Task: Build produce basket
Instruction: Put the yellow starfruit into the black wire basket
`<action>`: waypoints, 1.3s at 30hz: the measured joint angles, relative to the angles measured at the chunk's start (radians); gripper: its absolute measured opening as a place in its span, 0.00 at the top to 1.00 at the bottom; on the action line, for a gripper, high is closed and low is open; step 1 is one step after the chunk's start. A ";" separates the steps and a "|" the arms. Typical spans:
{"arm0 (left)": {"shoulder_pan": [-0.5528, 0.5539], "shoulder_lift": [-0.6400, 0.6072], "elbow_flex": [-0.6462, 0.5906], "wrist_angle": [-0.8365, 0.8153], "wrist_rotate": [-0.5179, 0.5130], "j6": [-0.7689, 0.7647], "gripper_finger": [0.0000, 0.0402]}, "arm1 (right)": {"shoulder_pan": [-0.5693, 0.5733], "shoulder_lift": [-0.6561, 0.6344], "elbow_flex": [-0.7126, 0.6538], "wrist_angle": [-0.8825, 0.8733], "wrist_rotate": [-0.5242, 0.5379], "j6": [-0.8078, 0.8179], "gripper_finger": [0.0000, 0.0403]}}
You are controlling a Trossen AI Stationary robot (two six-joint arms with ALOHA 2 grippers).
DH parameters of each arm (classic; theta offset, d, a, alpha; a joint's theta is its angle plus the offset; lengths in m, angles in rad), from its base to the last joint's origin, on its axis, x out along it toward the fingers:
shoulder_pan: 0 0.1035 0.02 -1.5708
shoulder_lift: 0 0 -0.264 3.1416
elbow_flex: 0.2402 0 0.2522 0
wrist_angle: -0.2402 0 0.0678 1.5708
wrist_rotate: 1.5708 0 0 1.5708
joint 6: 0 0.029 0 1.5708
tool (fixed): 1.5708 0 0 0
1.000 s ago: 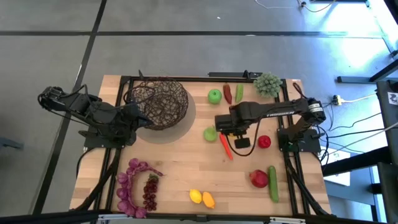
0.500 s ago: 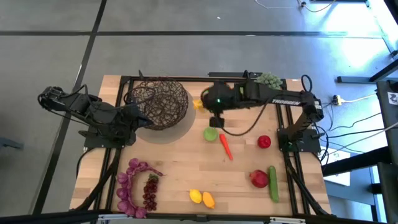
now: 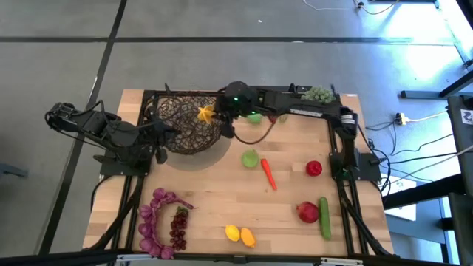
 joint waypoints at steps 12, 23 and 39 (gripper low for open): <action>0.000 0.000 0.000 0.000 -0.042 0.000 1.00 | -0.063 0.234 0.000 0.142 -0.039 0.118 0.92; 0.000 -0.001 0.000 0.000 -0.042 0.025 1.00 | -0.064 0.317 0.000 0.207 -0.037 0.171 0.92; 0.000 -0.001 0.000 0.000 -0.034 0.024 1.00 | -0.064 0.334 0.000 0.261 -0.064 0.219 0.63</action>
